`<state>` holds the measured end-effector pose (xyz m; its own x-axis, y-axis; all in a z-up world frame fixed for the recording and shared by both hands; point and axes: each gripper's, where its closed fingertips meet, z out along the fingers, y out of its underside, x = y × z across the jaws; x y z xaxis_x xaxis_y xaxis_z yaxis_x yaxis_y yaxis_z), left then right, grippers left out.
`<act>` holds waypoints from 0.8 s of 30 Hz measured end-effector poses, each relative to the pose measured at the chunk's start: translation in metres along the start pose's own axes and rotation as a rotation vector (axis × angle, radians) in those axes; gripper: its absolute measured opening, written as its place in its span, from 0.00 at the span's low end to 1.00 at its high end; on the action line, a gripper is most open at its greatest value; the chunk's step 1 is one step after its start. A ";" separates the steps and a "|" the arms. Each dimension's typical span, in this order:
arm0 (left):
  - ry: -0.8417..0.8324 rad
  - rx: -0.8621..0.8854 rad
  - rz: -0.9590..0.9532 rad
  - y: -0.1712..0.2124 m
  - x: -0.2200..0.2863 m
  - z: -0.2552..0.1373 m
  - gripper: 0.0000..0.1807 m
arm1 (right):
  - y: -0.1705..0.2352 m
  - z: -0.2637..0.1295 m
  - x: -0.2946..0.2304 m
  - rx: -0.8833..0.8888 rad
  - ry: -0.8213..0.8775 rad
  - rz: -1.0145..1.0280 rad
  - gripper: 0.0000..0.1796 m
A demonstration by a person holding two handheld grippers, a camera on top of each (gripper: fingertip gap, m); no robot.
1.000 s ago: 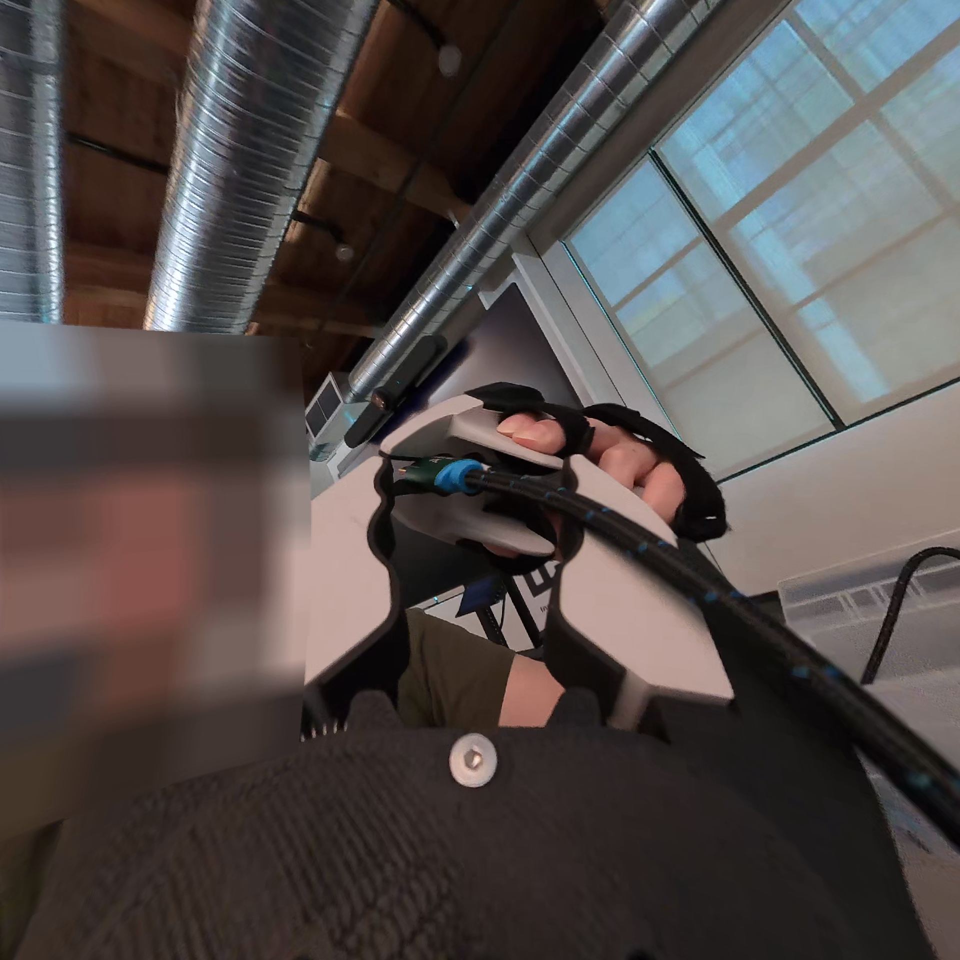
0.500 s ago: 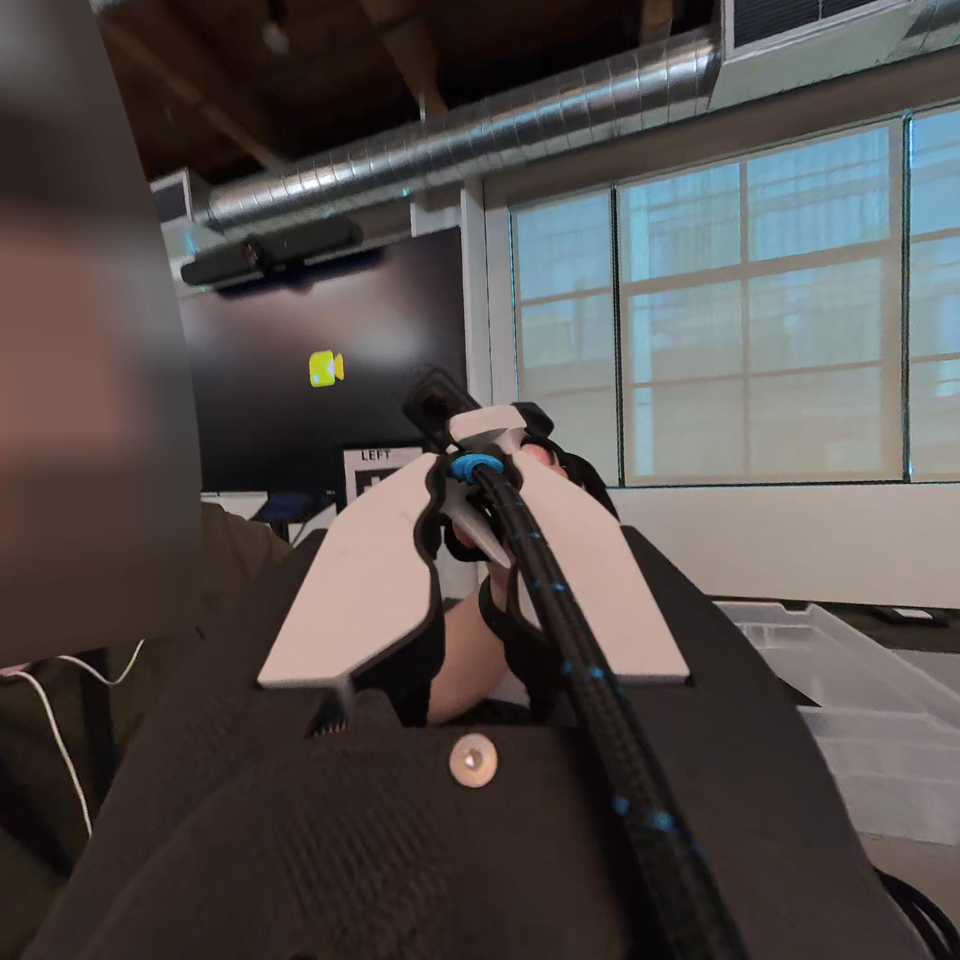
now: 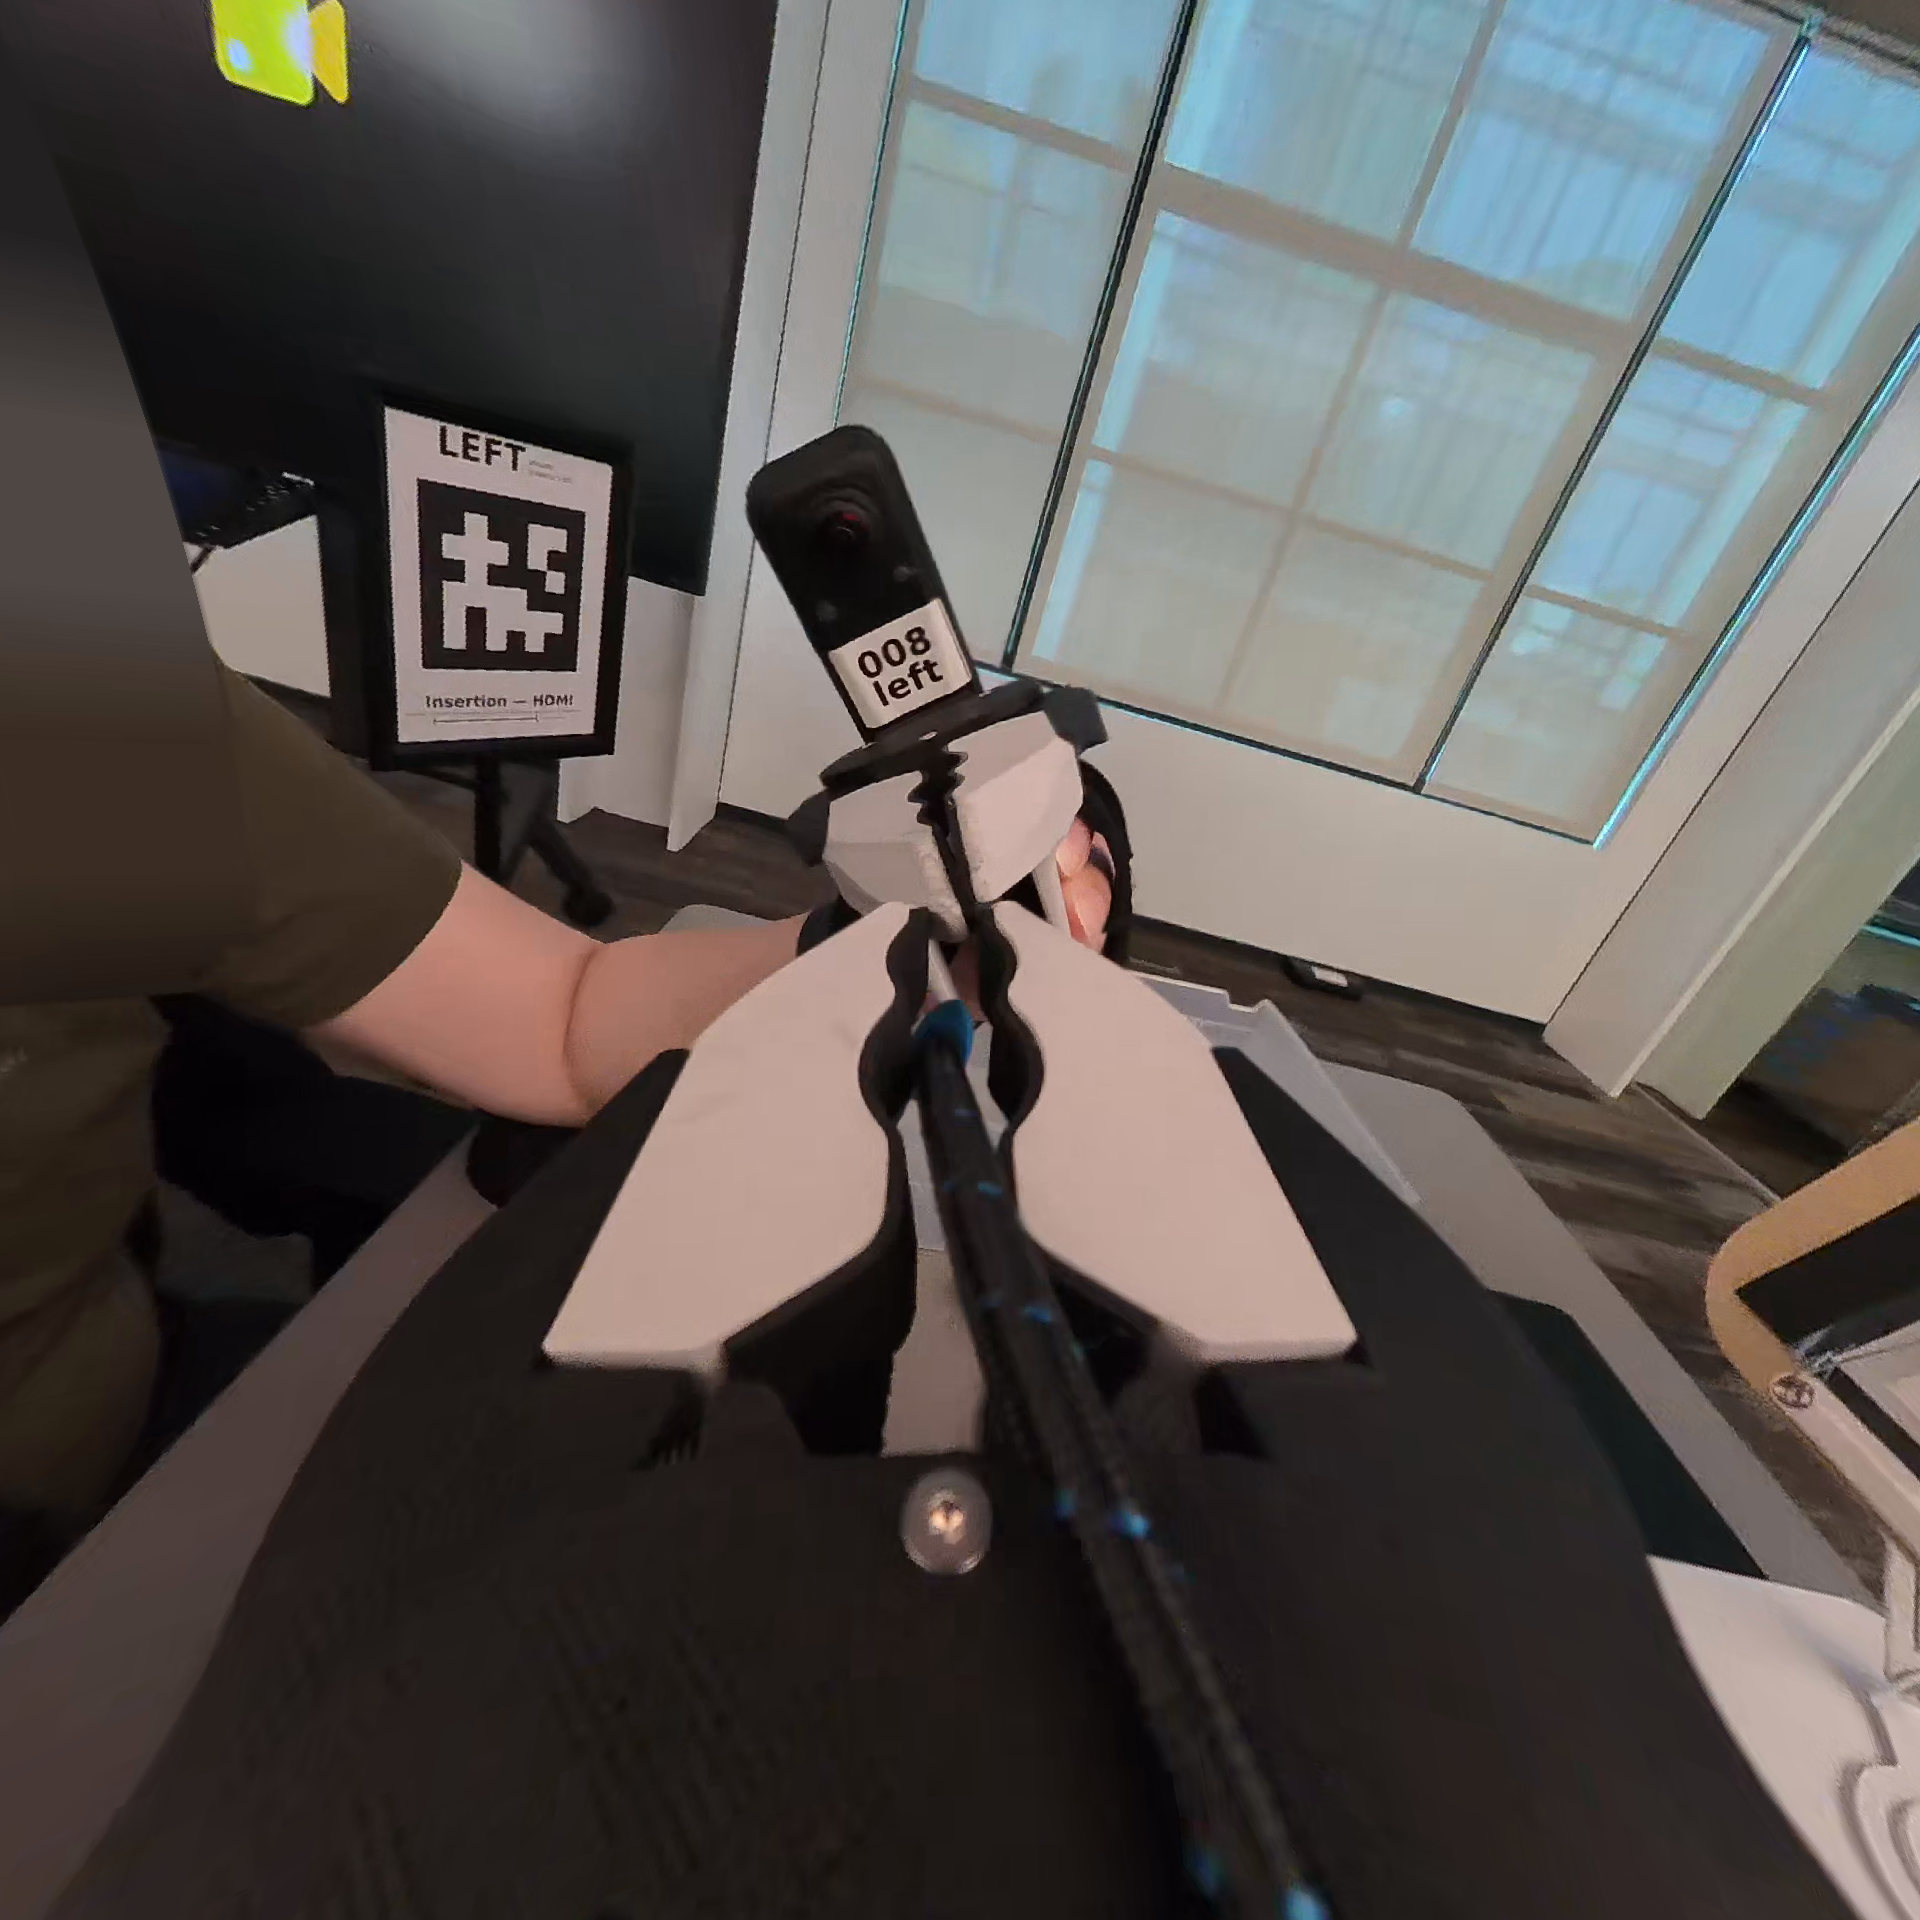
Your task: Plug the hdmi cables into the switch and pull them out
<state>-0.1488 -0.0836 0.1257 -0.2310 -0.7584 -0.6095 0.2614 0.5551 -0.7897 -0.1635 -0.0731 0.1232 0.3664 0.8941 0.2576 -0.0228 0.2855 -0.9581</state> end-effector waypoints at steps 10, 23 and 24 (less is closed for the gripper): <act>-0.065 0.011 -0.427 0.017 -0.030 0.001 0.20 | 0.001 -0.003 0.015 -0.027 0.107 -0.042 0.04; 0.189 0.113 -0.824 0.026 -0.020 0.000 0.21 | -0.014 -0.014 0.020 0.023 0.163 -0.103 0.02; 0.203 0.112 -0.824 0.026 -0.016 0.003 0.18 | -0.015 -0.014 0.019 0.030 0.163 -0.107 0.02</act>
<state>-0.1351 -0.0581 0.1154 -0.5484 -0.8232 0.1466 0.0253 -0.1916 -0.9811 -0.1434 -0.0648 0.1409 0.5137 0.7910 0.3323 -0.0026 0.3888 -0.9213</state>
